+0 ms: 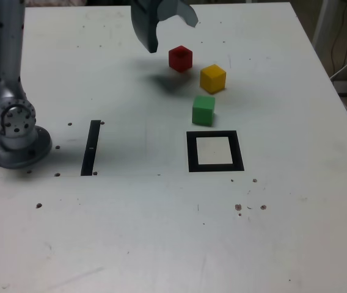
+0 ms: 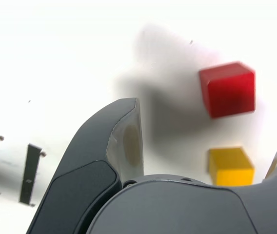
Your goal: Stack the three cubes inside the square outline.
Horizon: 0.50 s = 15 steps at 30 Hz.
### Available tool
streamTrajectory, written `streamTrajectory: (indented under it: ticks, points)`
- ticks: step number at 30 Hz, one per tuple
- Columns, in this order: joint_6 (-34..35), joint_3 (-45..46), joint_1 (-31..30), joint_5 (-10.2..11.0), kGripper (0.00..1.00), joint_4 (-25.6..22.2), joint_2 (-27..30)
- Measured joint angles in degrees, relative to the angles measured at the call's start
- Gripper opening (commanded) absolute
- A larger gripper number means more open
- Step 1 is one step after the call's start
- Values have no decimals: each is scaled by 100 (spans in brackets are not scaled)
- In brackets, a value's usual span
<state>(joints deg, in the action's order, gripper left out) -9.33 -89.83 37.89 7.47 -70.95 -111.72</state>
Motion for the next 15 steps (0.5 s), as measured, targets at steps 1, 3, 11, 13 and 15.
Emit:
streamTrajectory:
  ticks: [1, 3, 11, 13, 15]
  points:
    - [44, -45, 1, 35, 98, 37, -40]
    - [106, -90, 17, 85, 97, 114, -112]
    - [146, -223, 101, 121, 97, 345, -528]
    - [146, -287, 101, 144, 97, 346, -591]
    - [156, -339, 103, 166, 97, 332, -664]
